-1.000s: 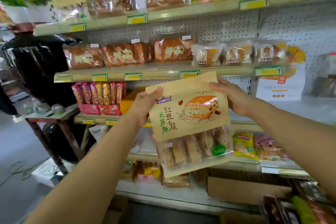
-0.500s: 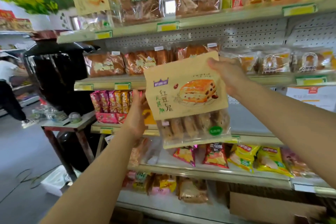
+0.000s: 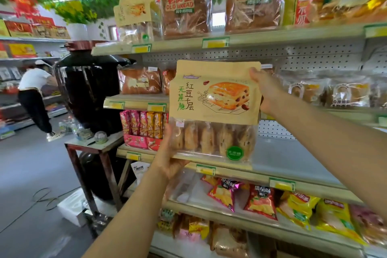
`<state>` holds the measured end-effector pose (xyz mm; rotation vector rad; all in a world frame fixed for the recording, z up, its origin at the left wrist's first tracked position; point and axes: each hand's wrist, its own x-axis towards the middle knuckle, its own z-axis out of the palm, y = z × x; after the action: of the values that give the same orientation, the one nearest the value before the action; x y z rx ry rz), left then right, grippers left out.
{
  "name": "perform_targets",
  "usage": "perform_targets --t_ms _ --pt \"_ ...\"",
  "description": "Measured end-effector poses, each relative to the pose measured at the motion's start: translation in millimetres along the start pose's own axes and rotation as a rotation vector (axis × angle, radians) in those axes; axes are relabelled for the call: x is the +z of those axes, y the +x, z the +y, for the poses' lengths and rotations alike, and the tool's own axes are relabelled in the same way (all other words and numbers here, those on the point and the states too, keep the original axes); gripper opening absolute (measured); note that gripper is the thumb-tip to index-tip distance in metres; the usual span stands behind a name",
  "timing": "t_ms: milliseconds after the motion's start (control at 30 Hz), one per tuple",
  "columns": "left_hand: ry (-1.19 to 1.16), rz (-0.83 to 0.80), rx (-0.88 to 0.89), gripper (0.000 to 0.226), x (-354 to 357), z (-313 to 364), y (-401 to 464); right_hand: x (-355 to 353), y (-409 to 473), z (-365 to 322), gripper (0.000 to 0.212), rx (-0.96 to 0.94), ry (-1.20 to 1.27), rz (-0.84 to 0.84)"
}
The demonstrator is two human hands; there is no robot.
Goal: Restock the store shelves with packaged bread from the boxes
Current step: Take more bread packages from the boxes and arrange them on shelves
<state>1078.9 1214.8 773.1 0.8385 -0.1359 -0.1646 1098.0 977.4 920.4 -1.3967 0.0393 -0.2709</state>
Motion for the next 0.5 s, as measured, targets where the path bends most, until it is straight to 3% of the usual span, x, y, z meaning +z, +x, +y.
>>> perform_targets --t_ms 267,400,500 --pt "-0.046 -0.018 0.099 0.064 -11 19 9 15 10 17 0.071 -0.022 -0.041 -0.472" --pt "0.006 -0.032 0.161 0.064 -22 47 26 32 30 52 0.121 -0.004 -0.174 -0.552" --pt "0.046 -0.043 0.194 0.061 -29 81 39 61 42 49 0.108 -0.083 -0.155 -0.529"
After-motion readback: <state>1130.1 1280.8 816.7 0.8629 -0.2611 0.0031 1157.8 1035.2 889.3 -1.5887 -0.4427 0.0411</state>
